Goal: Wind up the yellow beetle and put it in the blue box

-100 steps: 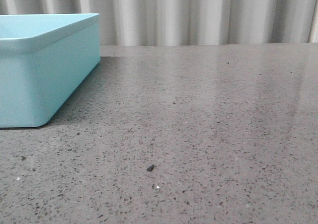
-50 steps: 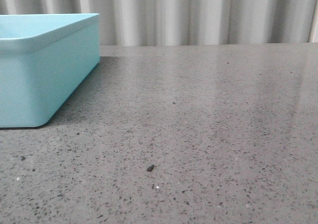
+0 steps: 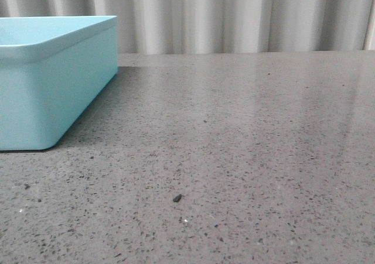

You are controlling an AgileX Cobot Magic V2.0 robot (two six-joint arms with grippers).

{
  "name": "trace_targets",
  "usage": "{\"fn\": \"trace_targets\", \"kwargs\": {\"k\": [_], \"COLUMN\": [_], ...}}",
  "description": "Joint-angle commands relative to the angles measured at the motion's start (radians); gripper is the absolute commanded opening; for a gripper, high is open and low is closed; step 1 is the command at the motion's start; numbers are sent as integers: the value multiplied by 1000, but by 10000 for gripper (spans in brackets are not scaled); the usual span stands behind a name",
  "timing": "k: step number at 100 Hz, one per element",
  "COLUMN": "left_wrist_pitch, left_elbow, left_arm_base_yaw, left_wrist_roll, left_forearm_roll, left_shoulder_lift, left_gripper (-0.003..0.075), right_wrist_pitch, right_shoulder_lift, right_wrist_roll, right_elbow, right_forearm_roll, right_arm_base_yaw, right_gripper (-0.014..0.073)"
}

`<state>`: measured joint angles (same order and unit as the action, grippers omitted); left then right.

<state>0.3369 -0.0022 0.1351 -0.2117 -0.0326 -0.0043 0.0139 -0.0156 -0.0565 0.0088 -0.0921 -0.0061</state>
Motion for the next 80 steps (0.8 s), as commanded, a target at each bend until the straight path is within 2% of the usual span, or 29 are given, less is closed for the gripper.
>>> {"fn": "trace_targets", "kwargs": {"k": [1, 40, 80], "left_wrist_pitch": [-39, -39, -39], "left_elbow": [27, 27, 27], "left_arm_base_yaw": [-4, -4, -4], "left_wrist_roll": [7, 7, 7], "left_forearm_roll": [-9, -9, -9], "left_shoulder_lift": [-31, -31, -31], "left_gripper": [-21, -21, -21], "right_wrist_pitch": [-53, 307, 296], "right_shoulder_lift": [13, -15, -15], "right_wrist_roll": [11, 11, 11], "right_elbow": [26, 24, 24], "right_forearm_roll": [1, 1, 1], "right_arm_base_yaw": [-14, -20, -19], "right_gripper": [-53, -53, -53]}}
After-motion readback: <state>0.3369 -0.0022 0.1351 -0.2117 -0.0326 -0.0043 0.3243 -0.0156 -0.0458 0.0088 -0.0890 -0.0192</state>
